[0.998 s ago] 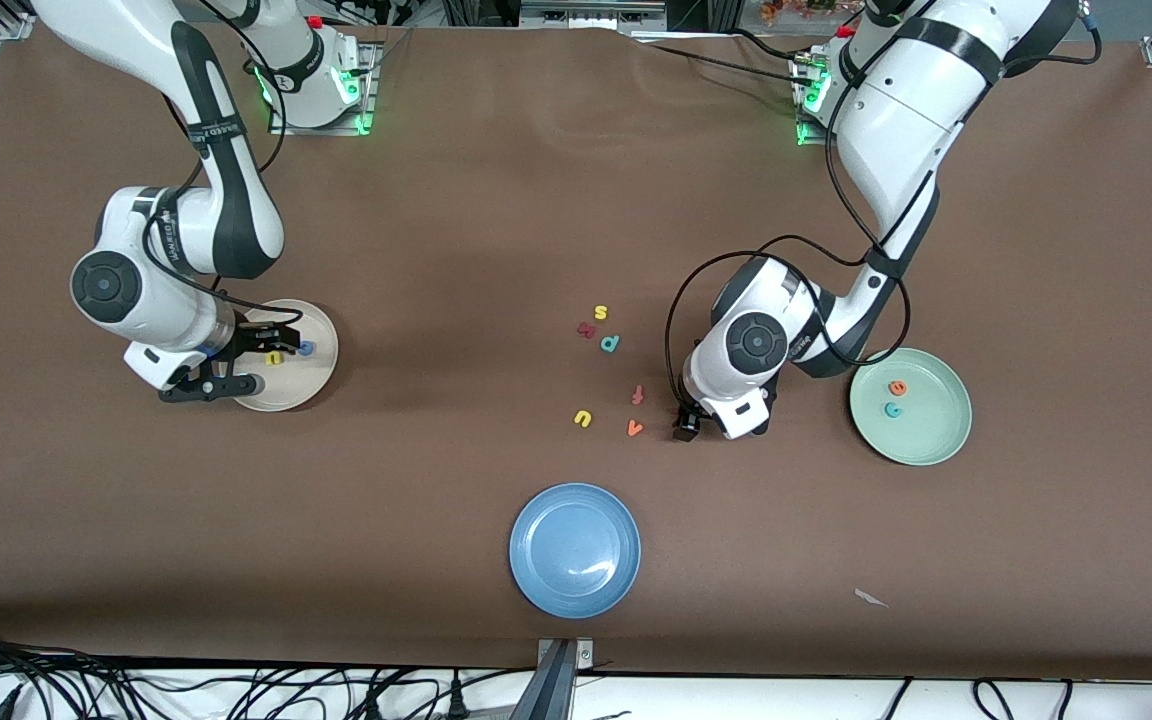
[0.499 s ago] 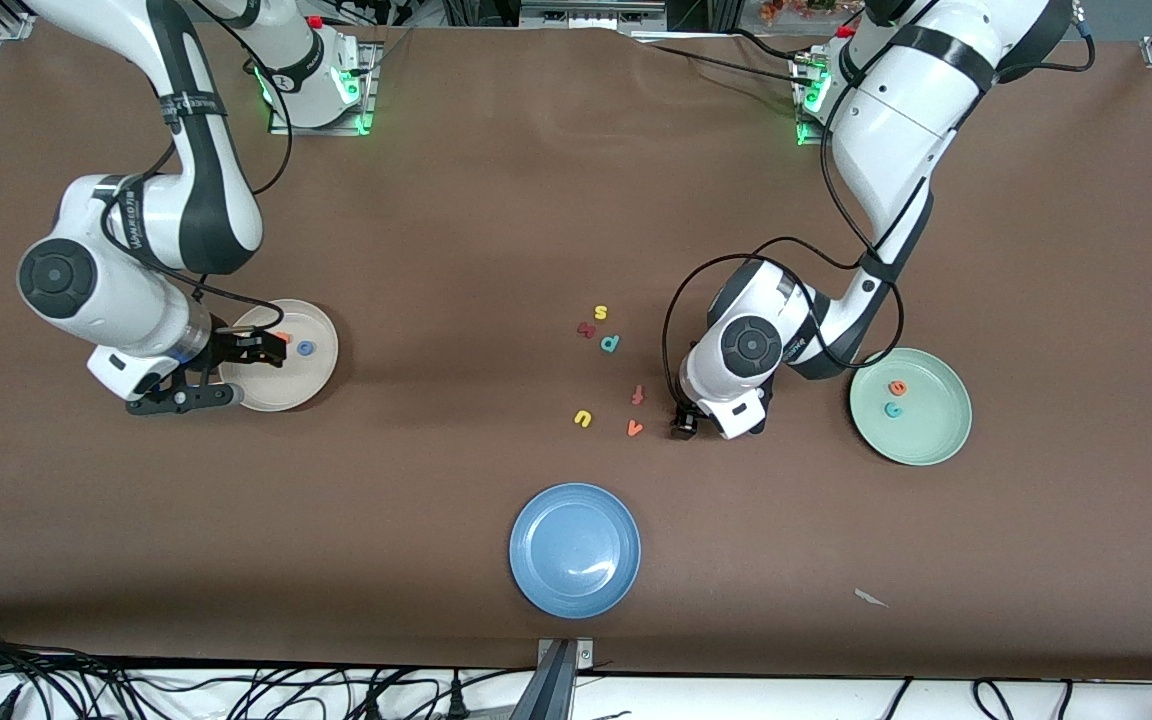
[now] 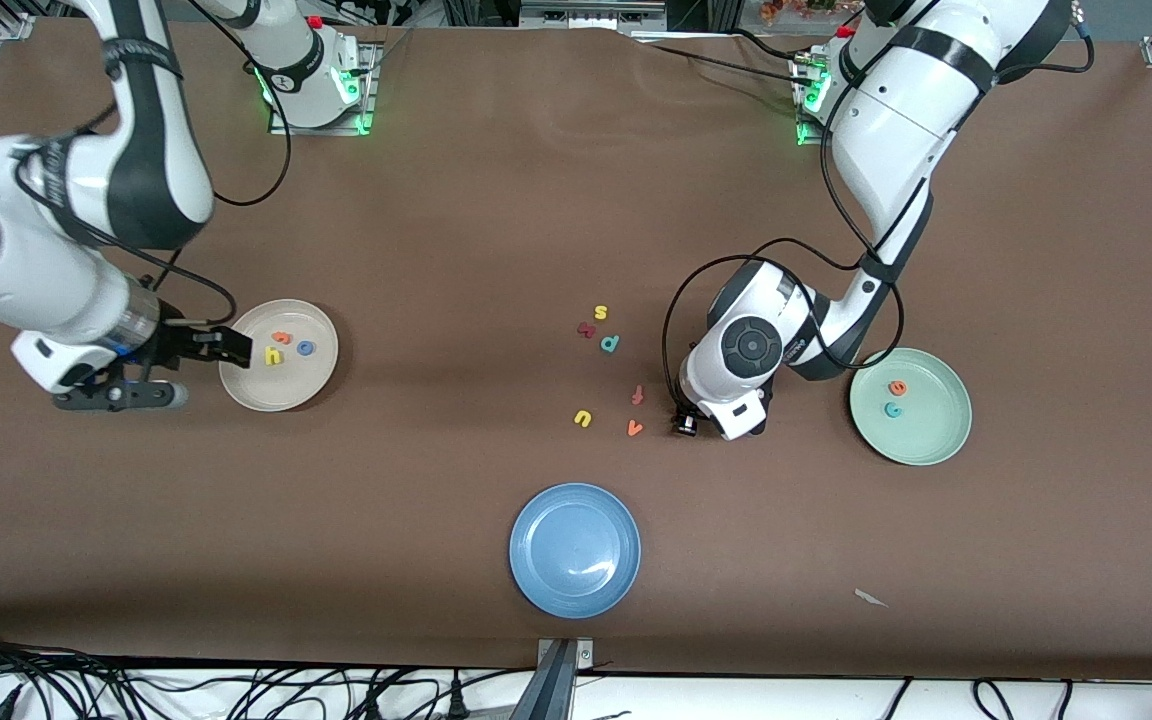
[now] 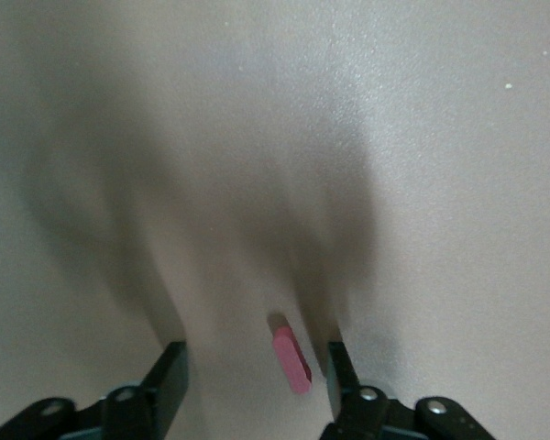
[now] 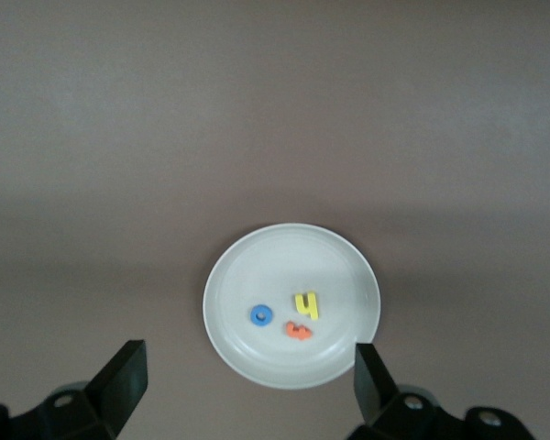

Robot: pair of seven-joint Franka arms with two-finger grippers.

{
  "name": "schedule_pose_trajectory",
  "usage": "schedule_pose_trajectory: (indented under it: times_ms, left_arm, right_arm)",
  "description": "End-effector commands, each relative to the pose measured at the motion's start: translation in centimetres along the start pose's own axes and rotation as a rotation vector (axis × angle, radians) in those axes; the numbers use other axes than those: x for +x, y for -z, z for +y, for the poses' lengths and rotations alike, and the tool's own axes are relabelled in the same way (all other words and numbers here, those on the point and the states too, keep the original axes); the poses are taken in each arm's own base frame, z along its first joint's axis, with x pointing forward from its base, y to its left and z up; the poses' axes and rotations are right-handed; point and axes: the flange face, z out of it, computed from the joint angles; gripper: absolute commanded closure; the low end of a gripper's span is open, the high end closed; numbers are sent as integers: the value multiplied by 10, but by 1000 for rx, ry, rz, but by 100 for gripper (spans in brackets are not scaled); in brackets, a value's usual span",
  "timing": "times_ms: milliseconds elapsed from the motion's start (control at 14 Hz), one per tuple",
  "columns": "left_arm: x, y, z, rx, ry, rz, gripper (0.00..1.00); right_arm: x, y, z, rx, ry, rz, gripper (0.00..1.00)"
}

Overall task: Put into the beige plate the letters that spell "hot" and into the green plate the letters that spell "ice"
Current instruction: 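Grasp the pink bar with the left gripper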

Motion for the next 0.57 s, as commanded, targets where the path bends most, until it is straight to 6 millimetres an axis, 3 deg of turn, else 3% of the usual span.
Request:
schedule_pose_trajectory:
  times_ms: [0,143,499]
  left_arm:
    - [-5,-2,3,-4,26,3,45]
    - [-6,-4,3,-4,24,13,52]
    - [-5,-6,2,-4,23,23,66]
  right_arm:
    - [-3,30,5,16,-32,-3,0]
    - [-6,45,10,22,-33,24,0]
    - [-8,57,11,31,-35,26,0]
